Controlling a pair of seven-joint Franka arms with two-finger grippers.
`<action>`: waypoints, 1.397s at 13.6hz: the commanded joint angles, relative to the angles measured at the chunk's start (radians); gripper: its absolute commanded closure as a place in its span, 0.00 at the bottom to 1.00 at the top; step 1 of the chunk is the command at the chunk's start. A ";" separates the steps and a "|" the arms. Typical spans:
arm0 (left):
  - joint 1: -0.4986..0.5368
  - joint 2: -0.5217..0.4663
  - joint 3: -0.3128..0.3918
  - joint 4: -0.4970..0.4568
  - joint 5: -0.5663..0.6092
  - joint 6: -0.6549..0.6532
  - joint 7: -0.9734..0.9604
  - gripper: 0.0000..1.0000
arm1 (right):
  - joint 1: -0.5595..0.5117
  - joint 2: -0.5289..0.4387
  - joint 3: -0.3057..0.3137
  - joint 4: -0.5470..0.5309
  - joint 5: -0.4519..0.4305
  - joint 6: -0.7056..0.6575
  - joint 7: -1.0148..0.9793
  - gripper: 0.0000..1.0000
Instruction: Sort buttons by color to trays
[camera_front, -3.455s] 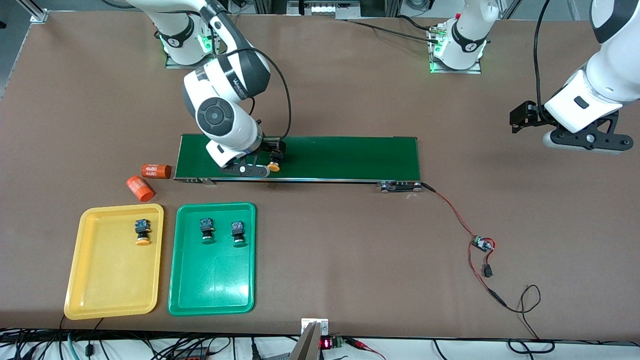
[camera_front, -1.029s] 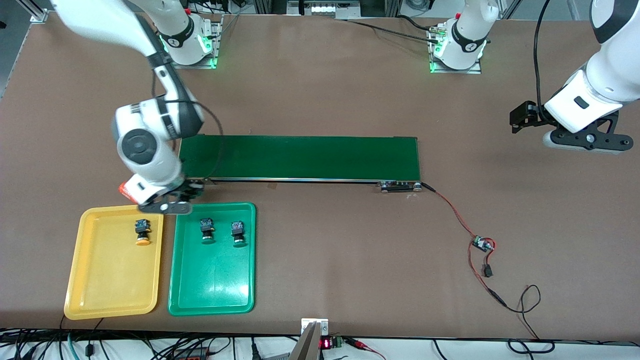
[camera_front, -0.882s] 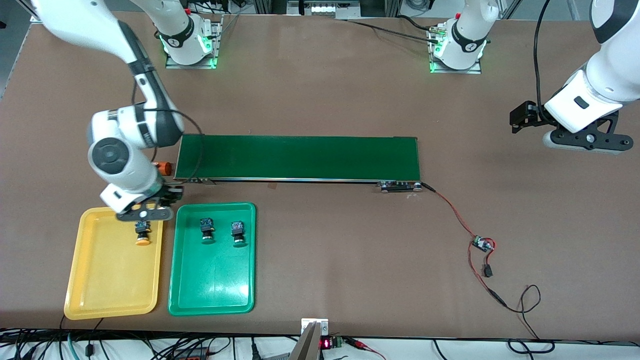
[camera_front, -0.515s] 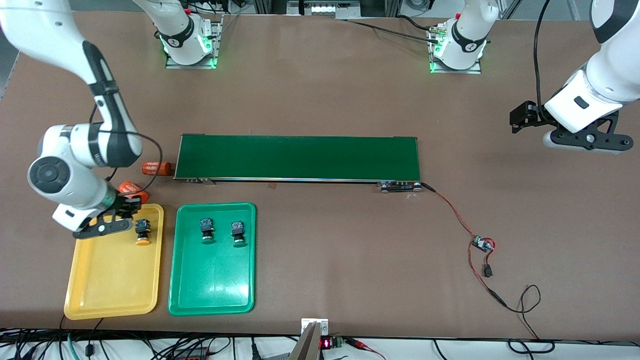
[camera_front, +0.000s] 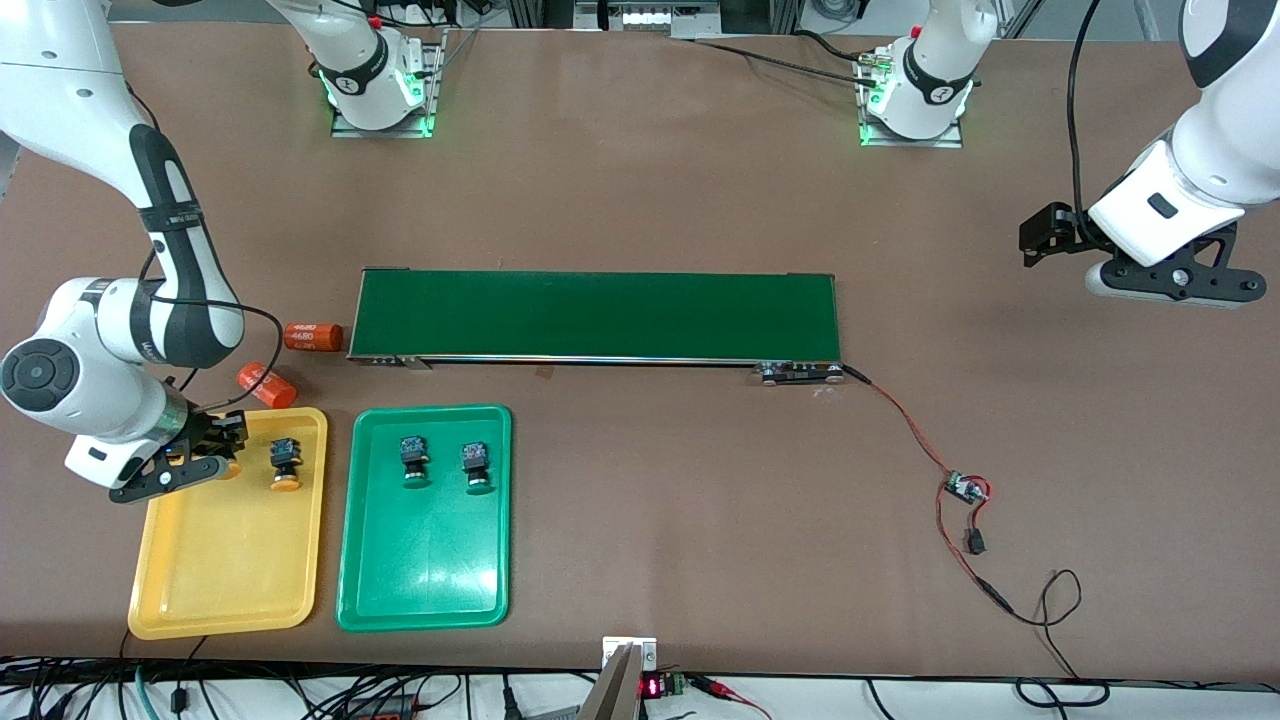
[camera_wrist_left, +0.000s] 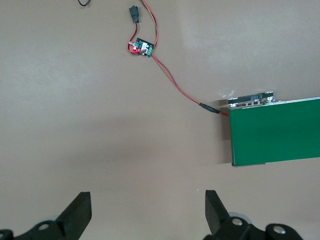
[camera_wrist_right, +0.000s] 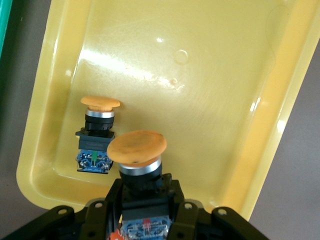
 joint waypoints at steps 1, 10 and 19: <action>0.008 0.013 0.000 0.032 -0.015 -0.026 0.016 0.00 | -0.036 0.039 0.015 0.023 0.028 0.004 0.000 1.00; -0.013 0.018 -0.003 0.049 -0.007 -0.038 0.014 0.00 | -0.042 0.236 0.020 0.178 0.030 0.168 0.012 0.01; -0.018 0.016 -0.021 0.049 -0.002 -0.043 0.013 0.00 | 0.027 -0.026 0.064 0.189 0.143 -0.261 0.132 0.00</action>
